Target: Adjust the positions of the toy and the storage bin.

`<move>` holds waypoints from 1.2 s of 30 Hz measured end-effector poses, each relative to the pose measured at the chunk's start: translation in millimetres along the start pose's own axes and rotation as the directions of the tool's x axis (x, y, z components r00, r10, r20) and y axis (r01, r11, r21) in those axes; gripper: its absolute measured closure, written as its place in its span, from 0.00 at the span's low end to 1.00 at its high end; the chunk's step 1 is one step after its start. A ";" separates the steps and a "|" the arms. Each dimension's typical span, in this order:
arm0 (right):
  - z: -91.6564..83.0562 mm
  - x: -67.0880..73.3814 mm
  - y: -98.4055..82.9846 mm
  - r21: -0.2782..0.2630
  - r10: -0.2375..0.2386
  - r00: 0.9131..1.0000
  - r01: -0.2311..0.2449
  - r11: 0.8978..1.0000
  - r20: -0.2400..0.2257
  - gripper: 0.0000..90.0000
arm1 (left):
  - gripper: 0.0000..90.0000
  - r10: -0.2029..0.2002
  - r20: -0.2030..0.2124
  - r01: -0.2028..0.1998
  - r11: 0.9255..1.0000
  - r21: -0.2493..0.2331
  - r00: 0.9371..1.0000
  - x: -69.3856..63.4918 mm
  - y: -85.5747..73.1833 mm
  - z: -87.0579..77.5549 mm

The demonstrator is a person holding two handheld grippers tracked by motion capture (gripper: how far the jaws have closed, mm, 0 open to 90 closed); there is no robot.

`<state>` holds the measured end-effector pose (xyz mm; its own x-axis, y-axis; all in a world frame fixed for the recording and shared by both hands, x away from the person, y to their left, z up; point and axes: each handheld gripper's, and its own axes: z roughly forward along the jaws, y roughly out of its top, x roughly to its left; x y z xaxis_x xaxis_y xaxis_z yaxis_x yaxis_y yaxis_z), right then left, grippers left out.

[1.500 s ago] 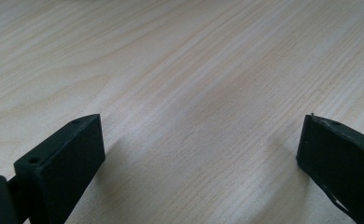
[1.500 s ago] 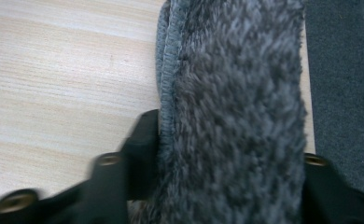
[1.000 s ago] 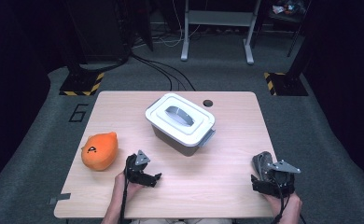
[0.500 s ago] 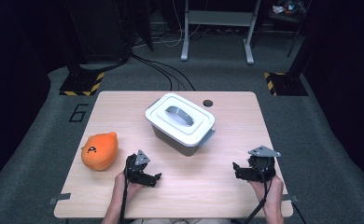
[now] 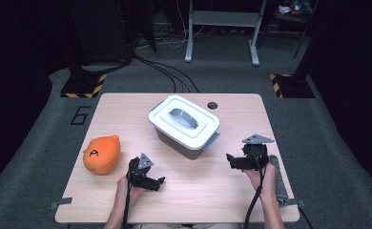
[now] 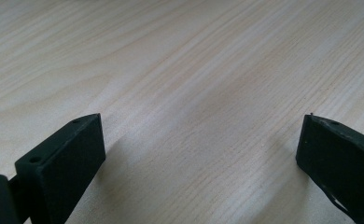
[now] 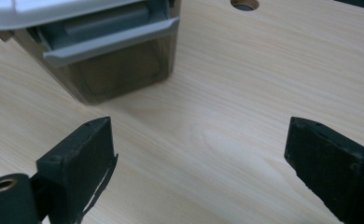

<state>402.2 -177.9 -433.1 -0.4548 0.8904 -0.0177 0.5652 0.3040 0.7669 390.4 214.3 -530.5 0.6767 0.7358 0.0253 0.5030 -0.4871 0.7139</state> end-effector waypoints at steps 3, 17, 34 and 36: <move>3.7 -1.2 3.7 -0.006 -0.012 1.000 0.012 1.000 -0.008 0.08 | 0.01 -0.004 0.001 0.004 1.000 0.000 1.000 -0.3 -0.1 0.0; 11.4 -14.6 41.9 -0.051 0.020 0.998 -0.023 0.998 -0.060 0.09 | 0.01 -0.002 0.002 0.002 1.000 0.008 1.000 -0.2 0.2 -0.6; 36.0 -13.3 86.6 -0.073 -0.023 0.994 0.015 0.997 -0.108 0.36 | 0.01 -0.004 0.000 0.004 1.000 0.009 1.000 -0.4 0.1 -0.8; 41.2 -12.2 91.0 -0.072 -0.027 0.992 0.018 0.997 -0.121 0.41 | 0.01 -0.005 0.001 0.005 1.000 0.009 1.000 -0.4 0.1 -0.8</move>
<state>487.6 -147.1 -389.4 -0.5497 0.8344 0.0395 0.5062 0.2951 0.8104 389.7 214.4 -529.9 0.6751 0.7374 0.0211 0.5111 -0.4882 0.7074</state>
